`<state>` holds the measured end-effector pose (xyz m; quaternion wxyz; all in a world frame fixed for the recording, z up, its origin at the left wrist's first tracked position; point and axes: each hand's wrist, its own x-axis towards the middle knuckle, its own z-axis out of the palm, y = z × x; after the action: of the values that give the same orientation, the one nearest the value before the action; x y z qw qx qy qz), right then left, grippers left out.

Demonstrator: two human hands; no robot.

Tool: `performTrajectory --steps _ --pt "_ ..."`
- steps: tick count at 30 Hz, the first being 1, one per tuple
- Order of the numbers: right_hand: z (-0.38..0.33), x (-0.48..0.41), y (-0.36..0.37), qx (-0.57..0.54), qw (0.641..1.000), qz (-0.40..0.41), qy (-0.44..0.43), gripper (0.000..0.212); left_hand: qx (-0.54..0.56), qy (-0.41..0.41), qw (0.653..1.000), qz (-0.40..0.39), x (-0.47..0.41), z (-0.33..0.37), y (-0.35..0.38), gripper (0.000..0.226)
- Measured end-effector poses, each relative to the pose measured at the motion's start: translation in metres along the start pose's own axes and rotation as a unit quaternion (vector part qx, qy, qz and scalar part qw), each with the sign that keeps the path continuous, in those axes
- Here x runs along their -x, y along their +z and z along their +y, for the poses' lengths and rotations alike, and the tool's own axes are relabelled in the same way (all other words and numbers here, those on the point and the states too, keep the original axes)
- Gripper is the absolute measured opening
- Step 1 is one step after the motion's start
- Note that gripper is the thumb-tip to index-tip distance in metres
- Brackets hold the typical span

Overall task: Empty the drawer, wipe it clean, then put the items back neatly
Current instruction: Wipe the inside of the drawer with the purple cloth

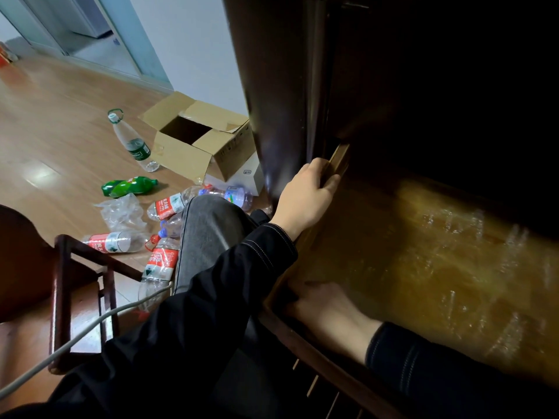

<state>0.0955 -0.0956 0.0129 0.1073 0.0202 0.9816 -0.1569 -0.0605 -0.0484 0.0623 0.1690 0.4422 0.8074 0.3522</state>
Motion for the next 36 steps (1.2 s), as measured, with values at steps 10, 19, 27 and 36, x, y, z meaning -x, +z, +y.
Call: performTrajectory --steps 10,19,27,36 --pt "0.007 0.013 0.005 0.004 1.0 0.008 0.004 0.03 -0.01 0.0 1.0 0.002 0.0 0.001 0.0 0.033" --pt "0.015 0.041 0.001 0.039 0.999 0.001 -0.017 0.033 -0.017 -0.001 1.0 0.006 0.0 0.002 0.0 0.034" --pt "0.028 0.066 0.013 0.04 0.999 -0.001 0.012 0.031 -0.015 0.002 1.0 0.001 0.0 0.0 0.0 0.035" --pt "0.039 0.049 0.009 0.028 0.992 0.051 0.111 0.039 -0.013 -0.002 1.0 -0.003 0.001 0.003 -0.002 0.034"
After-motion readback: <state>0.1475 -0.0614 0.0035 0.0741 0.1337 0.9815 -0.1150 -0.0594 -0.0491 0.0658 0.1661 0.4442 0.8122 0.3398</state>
